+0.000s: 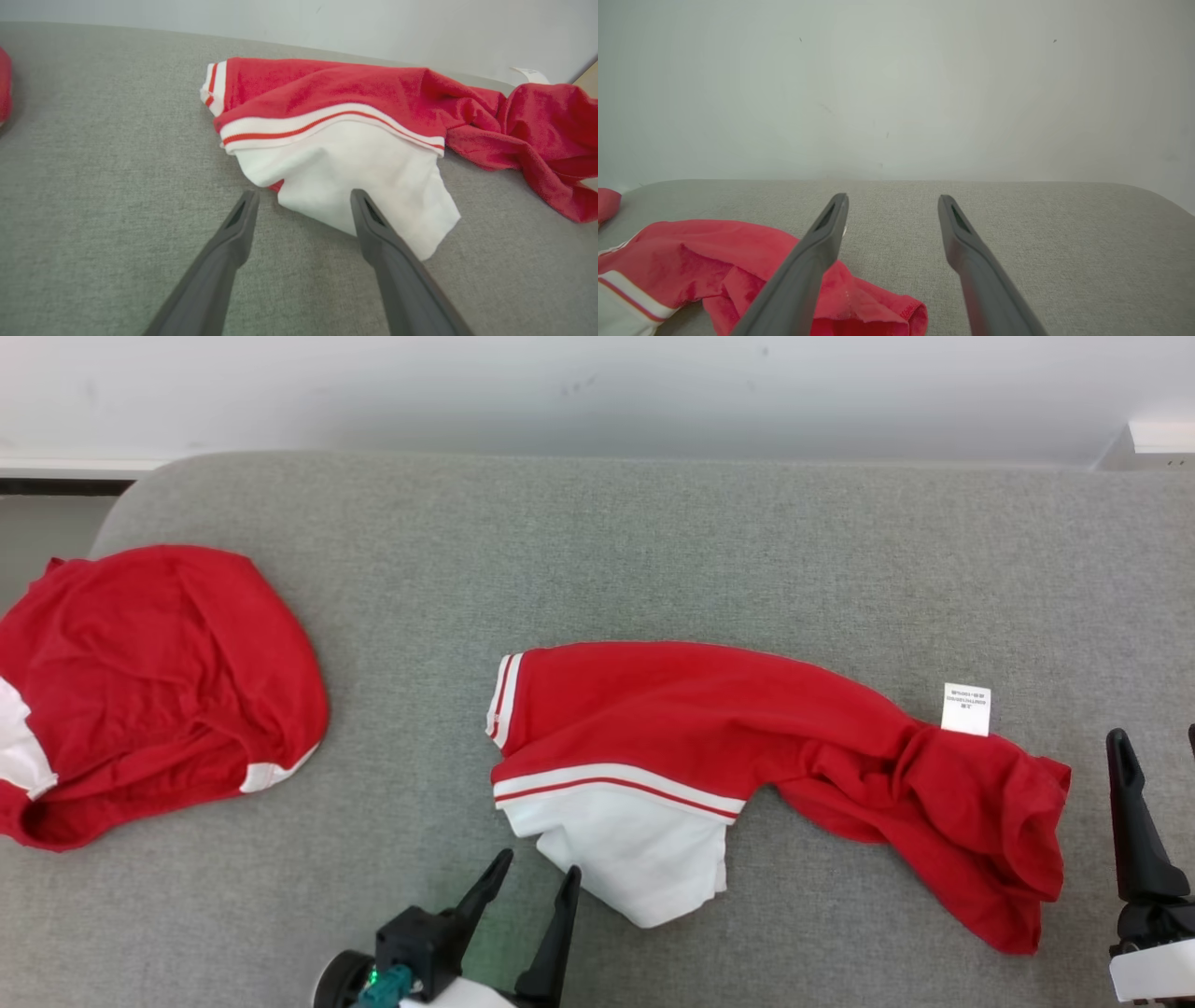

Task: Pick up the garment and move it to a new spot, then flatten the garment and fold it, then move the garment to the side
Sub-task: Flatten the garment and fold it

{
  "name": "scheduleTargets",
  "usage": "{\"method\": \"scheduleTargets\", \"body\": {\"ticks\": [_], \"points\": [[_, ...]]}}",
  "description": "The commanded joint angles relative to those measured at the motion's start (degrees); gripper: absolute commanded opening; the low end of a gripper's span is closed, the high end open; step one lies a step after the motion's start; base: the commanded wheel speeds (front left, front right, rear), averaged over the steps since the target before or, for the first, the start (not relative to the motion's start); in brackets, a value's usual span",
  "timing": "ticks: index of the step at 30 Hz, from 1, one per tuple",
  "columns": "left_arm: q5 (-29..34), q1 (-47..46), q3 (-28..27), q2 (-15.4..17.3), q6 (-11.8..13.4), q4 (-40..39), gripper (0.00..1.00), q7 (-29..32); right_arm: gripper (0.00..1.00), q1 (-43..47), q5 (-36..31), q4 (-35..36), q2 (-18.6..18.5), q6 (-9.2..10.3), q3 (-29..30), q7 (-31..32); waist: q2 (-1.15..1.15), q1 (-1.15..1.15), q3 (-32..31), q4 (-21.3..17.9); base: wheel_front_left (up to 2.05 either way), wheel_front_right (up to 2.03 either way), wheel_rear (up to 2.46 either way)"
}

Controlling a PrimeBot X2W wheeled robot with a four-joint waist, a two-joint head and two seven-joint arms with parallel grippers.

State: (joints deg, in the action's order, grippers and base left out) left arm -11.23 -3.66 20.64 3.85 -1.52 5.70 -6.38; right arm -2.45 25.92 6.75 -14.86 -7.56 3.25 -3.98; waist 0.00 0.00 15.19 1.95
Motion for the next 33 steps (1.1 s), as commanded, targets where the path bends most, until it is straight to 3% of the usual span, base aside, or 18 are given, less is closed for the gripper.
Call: {"method": "scheduleTargets", "body": {"ticks": [1, 11, 12, 13, 14, 21, 29, 30, 31, 32, 33], "points": [[-0.68, -1.24, -0.05, -0.09, -0.31, 1.1, 1.0, 0.33, 1.0, 0.23, 0.51, -0.18, -0.24, 0.15, -0.06, 0.27, 0.0, 0.0, 0.15, -0.1, 0.0, 0.0, 0.0], [-3.9, -6.91, 1.16, -0.5, -1.37, 11.75, 1.0, 2.72, 1.0, 0.6, 0.39, -0.16, -1.29, 0.15, -1.75, 1.71, 0.0, 0.0, 1.46, -2.27, 0.0, 0.0, 0.0], [-4.0, -7.38, 1.49, -0.54, -1.42, 12.7, 0.93, 3.03, 1.0, 0.93, 0.49, 0.08, -1.42, 0.15, -2.21, 2.07, 0.0, 0.0, 1.56, -2.34, 0.0, 0.0, 0.0], [-4.08, -7.81, 1.61, -0.55, -1.56, 13.32, 0.36, 2.92, 1.0, 1.22, 0.59, 0.36, -1.63, 0.15, -2.63, 2.7, 0.0, 0.0, 1.62, -2.4, 0.0, 0.0, 0.0], [-4.44, -8.06, 1.72, -0.56, -1.78, 14.04, 0.0, 2.79, 1.0, 1.59, 0.67, 0.56, -1.87, 0.15, -3.2, 3.51, 0.0, 0.0, 1.66, -2.5, 0.0, 0.0, 0.0], [-4.63, -9.55, 2.56, -0.58, -1.6, 16.86, 0.0, 1.91, 1.0, 0.37, 1.82, 1.43, -3.07, 0.15, -8.43, 7.65, 0.0, 0.0, 2.2, -2.75, 0.0, 0.0, 0.0], [-5.32, -11.24, 3.17, -0.67, -1.09, 18.2, 0.0, 0.26, 1.0, -2.63, 2.03, -2.77, -4.35, 0.15, -9.66, 11.96, 0.0, 0.0, 3.19, -1.26, 0.0, 0.0, 0.0], [-5.46, -11.37, 3.13, -0.63, -0.99, 18.29, 0.0, -0.12, 0.92, -3.17, 2.14, -3.1, -4.56, 0.15, -9.65, 12.18, 0.0, 0.0, 3.29, -1.09, 0.0, 0.0, 0.0], [-5.54, -11.55, 3.1, -0.63, -0.89, 18.25, 0.0, -0.47, 0.36, -3.6, 2.47, -3.51, -4.63, 0.15, -9.65, 12.29, 0.0, 0.0, 3.35, -0.93, 0.0, 0.0, 0.0], [-5.63, -11.65, 3.12, -0.62, -0.91, 18.28, 0.0, -0.75, 0.0, -3.72, 2.53, -3.94, -4.76, 0.15, -9.71, 12.6, 0.0, 0.0, 3.38, -0.8, 0.0, 0.0, 0.0], [-5.61, -11.75, 3.1, -0.63, -0.88, 18.2, 0.0, -1.37, 0.0, -3.76, 2.74, -4.21, -4.89, 0.15, -9.66, 12.73, 0.0, 0.0, 3.39, -0.65, 0.0, 0.0, 0.0]]}}
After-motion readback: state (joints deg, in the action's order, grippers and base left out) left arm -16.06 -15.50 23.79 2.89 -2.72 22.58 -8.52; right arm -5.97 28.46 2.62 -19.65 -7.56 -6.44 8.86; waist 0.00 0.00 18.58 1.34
